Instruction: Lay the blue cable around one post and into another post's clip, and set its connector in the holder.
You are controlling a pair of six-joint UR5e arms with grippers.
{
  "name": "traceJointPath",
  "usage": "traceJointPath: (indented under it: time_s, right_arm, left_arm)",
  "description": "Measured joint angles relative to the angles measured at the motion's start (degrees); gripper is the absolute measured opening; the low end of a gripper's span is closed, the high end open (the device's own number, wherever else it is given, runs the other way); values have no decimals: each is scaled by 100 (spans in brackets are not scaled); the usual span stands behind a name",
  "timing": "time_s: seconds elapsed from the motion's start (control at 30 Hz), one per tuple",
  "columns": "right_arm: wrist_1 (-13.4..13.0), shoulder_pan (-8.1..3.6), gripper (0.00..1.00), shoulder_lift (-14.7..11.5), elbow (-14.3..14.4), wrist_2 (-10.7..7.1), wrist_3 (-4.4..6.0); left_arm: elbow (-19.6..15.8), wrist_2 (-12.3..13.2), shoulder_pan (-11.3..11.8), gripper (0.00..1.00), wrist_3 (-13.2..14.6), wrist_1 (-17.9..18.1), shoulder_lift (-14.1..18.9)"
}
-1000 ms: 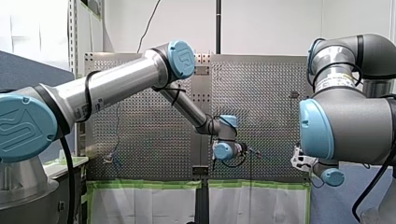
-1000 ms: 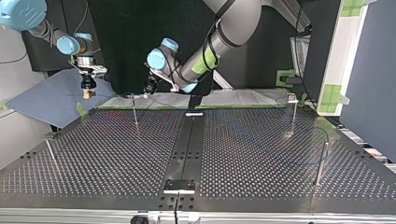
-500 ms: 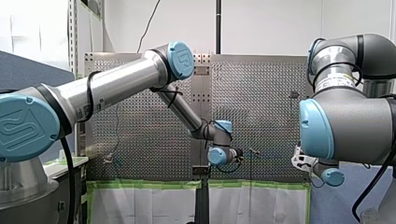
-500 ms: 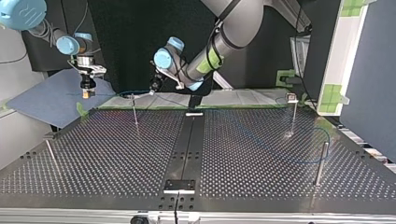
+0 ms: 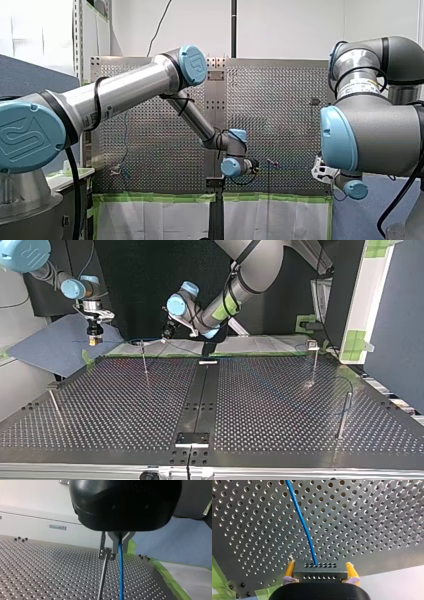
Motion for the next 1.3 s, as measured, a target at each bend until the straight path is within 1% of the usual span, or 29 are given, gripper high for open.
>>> traceJointPath:
  time_s: [0.23,0.43,0.8,1.13,1.3]
  right_arm:
    - [18,25,0,0,-46,0,-1]
    - [56,35,0,0,-109,-4,-1]
    - [89,49,0,0,-157,20,-7]
    - [93,75,0,1,-195,24,-5]
    - [103,85,0,3,-241,24,0]
  left_arm:
    - [16,39,48,0,-87,-1,-27]
    - [105,52,95,0,-130,-49,-132]
    - [277,88,133,0,-232,-92,-152]
    - [287,158,165,0,-251,-118,-154]
    - [288,200,197,0,-332,-112,-159]
